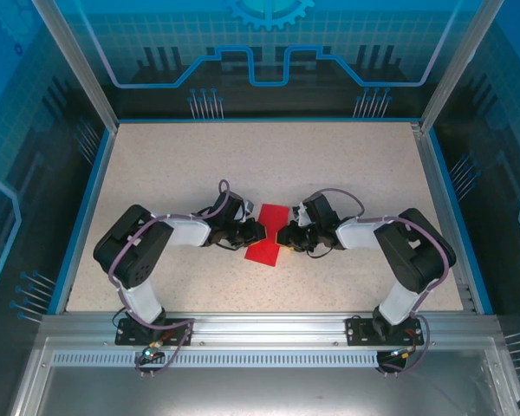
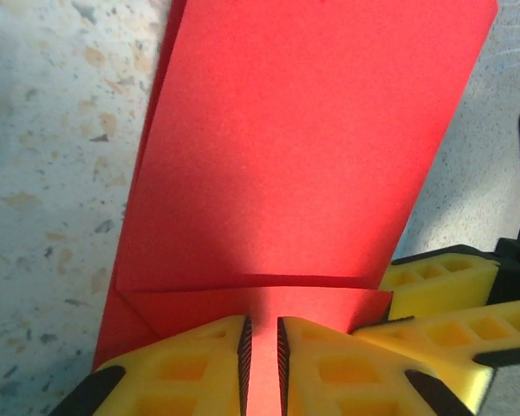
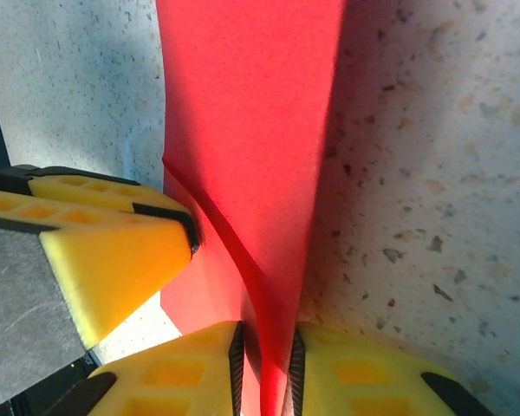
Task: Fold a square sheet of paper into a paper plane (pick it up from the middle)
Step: Turn over the paper at the center of the table.
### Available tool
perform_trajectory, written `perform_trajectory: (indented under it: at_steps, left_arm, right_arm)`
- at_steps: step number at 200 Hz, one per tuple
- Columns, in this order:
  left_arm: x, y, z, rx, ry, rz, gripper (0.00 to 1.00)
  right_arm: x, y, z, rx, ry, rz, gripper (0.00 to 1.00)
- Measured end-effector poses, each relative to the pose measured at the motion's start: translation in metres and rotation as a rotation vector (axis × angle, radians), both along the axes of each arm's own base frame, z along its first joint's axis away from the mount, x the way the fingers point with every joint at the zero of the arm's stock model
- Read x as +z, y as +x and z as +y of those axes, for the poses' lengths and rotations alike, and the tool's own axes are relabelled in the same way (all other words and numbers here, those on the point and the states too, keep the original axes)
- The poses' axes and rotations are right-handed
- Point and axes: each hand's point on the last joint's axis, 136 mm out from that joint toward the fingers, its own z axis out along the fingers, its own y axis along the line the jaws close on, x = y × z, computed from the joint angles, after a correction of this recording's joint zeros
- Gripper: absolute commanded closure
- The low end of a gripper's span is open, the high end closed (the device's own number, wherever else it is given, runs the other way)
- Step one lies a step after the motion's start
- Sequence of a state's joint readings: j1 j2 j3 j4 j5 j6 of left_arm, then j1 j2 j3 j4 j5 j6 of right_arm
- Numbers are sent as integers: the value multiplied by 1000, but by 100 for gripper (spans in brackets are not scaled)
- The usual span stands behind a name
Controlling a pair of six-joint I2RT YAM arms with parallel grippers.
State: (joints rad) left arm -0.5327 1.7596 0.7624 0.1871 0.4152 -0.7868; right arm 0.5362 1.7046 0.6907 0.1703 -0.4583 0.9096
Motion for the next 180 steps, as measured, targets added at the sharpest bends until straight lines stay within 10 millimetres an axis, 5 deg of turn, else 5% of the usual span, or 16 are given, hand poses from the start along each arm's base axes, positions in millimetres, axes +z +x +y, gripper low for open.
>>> perform_trajectory:
  at_steps: [65, 116, 180]
  left_arm:
    - [21, 5, 0, 12, -16, -54, 77]
    - [46, -9, 14, 42, -31, -115, 71]
    - [73, -22, 27, 50, -15, -147, 67]
  right_arm:
    - [2, 1, 5, 21, 26, -13, 93]
    - [1, -5, 6, 32, -13, 29, 95]
    - [48, 2, 28, 89, -19, -42, 95]
